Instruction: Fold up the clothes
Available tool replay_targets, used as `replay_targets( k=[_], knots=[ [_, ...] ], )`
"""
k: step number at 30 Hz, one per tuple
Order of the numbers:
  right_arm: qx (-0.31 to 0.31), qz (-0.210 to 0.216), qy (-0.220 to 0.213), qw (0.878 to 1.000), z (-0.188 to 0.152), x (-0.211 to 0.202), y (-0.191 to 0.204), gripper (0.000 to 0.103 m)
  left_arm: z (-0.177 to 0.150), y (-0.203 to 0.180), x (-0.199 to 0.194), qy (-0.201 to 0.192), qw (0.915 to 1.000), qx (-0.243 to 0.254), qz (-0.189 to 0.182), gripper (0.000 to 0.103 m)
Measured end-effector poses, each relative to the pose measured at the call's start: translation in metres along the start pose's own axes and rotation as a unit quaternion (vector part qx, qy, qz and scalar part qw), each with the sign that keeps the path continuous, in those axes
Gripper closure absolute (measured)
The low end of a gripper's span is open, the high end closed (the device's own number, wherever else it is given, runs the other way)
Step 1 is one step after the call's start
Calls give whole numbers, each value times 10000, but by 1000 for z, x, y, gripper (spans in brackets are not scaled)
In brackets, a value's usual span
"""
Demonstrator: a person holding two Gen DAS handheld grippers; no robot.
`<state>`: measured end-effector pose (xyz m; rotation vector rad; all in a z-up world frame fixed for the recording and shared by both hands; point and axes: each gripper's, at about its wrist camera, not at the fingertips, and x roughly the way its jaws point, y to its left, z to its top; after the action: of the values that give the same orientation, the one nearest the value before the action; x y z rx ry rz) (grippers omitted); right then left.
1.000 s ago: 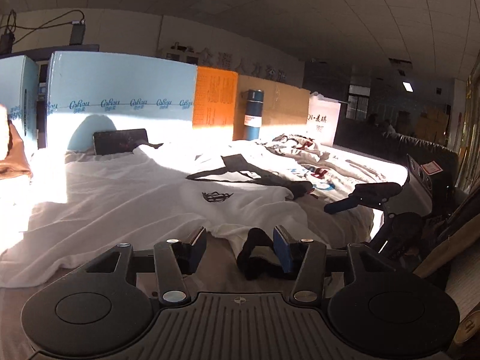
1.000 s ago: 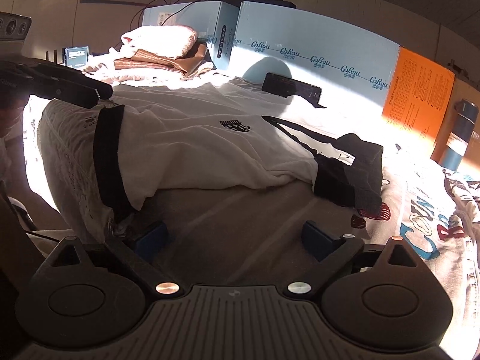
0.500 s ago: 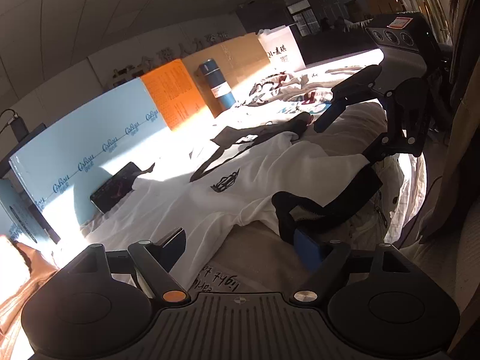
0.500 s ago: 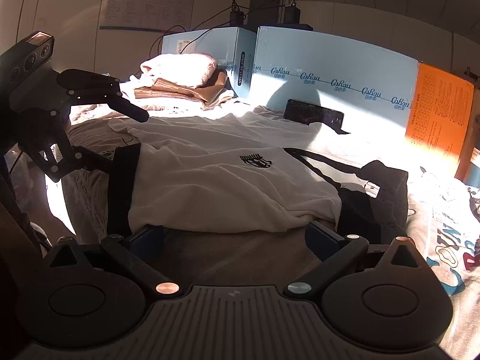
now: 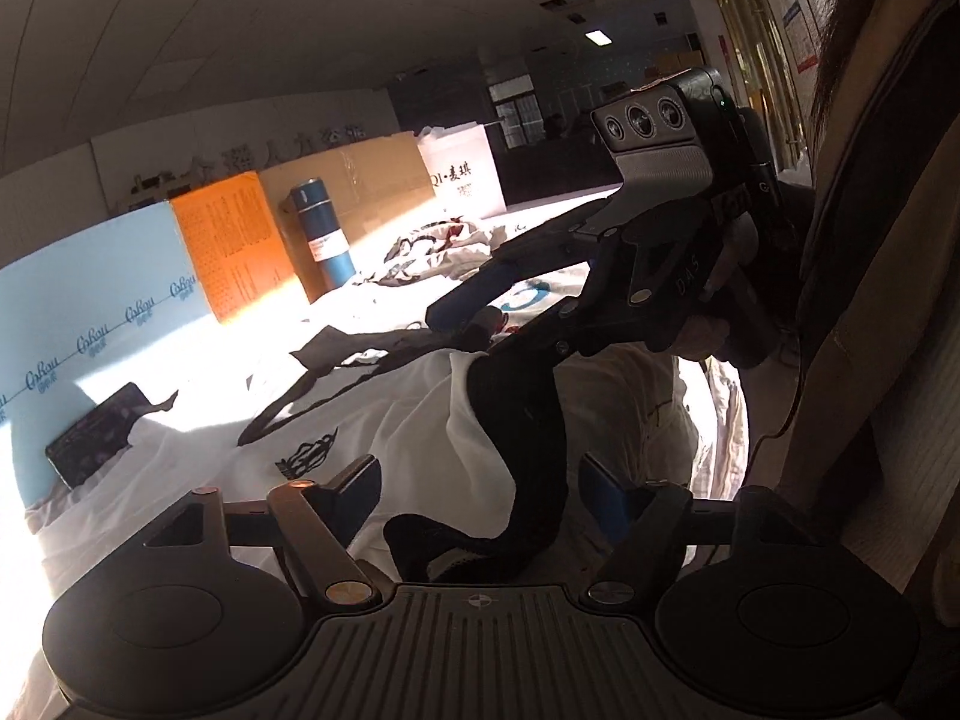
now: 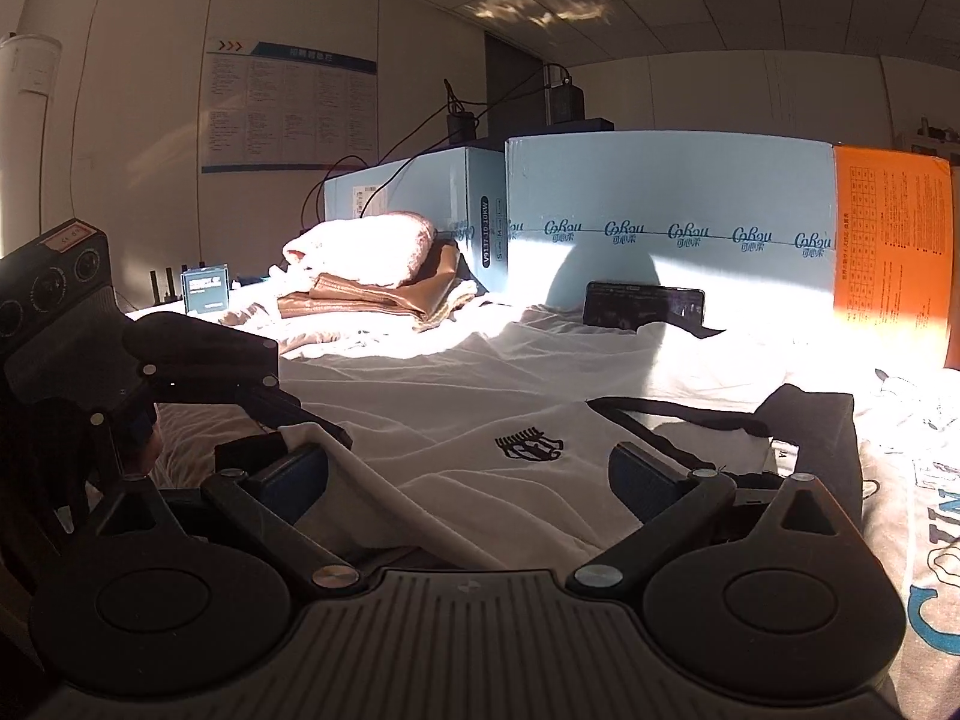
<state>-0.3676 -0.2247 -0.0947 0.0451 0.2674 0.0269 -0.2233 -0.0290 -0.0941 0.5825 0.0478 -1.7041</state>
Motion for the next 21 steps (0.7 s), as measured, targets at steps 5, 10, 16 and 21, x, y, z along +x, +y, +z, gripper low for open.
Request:
replay_targets(
  k=[5, 10, 16, 21],
  knots=[
    [-143, 248, 202, 9994, 3, -4, -5, 2, 6, 19, -3, -305, 9988, -279, 273, 90],
    [-780, 740, 524, 9928, 17, 16, -6, 8, 20, 20, -4, -352, 9992, 167, 9, 90],
    [-922, 1755, 969, 9754, 27, 52, -17, 80, 29, 35, -8, -432, 9990, 95, -94, 87],
    [-842, 1924, 911, 9735, 32, 61, -26, 97, 24, 59, -22, -295, 9986, -399, 179, 55]
  ],
)
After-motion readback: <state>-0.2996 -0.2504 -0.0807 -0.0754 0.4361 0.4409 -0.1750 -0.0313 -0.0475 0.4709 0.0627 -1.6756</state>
